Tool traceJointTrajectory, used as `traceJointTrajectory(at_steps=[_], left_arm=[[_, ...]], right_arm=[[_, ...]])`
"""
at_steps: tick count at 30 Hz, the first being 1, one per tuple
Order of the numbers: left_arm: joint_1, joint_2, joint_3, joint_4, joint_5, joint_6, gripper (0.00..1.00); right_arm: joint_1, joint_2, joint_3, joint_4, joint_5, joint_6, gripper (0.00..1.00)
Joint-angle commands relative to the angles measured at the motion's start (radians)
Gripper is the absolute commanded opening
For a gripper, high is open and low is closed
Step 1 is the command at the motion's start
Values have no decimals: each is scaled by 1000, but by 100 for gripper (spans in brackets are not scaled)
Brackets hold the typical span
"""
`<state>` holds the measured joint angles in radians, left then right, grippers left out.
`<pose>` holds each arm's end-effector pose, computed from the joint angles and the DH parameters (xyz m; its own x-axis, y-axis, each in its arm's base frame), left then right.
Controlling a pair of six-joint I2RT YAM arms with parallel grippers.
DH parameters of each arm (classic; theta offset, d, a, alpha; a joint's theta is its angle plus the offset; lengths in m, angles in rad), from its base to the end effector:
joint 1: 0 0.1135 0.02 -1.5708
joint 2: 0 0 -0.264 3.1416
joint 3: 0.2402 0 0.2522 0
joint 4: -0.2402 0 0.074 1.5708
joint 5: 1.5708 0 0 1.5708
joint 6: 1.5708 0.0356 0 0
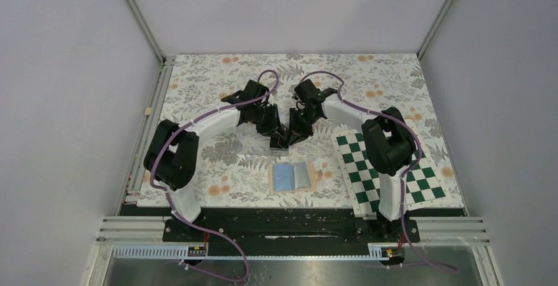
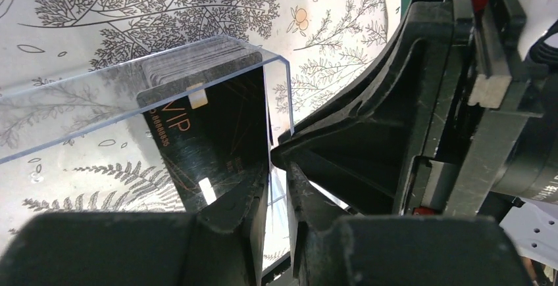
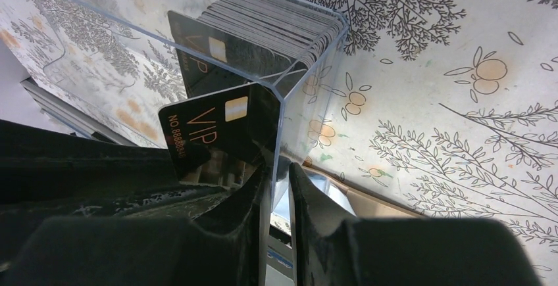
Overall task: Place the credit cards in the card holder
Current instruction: Pick up the credit card from the storage box.
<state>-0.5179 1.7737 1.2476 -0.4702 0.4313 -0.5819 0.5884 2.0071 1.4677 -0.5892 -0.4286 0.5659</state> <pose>0.3167 -0.1976 0.2117 -0.9650 -0.0248 -0.2611 0.1397 0.7938 -0.5919 0.3396 0.2444 0.1823 -0.9846 -0.0707 -0.1598 -0.1479 0.8243 0.5465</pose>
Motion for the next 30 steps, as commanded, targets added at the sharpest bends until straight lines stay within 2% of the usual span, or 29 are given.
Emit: traceJointTrajectory(at_steps=[1,4,7,12,17,24,27,30], left_arm=[[2,-25,-27,95,62,-35,16],[2,-15,-14,59,34,-20,14],[2,-8,4,19,-7,-2,1],[9,-43,11,44,-2,-5,0],[32,-144,-13,126,33,-65,0],[79,-364,-139,210,73,-135,0],[91,-457,-232,264,135,-192,0],[94,-550,-369,393,218,-295,0]], right_arm=[[6,-45,2,-5,-18,-4,21],[5,-44,11,-21,-14,-11,21],[3,-48,26,-37,-7,-19,22],[-3,-100,30,-68,33,-31,29],[-15,-212,26,-112,85,-43,49],[-30,-411,-5,-168,122,-73,61],[-39,-504,-62,-161,84,-76,65],[-52,-599,-137,-121,-2,-64,67]])
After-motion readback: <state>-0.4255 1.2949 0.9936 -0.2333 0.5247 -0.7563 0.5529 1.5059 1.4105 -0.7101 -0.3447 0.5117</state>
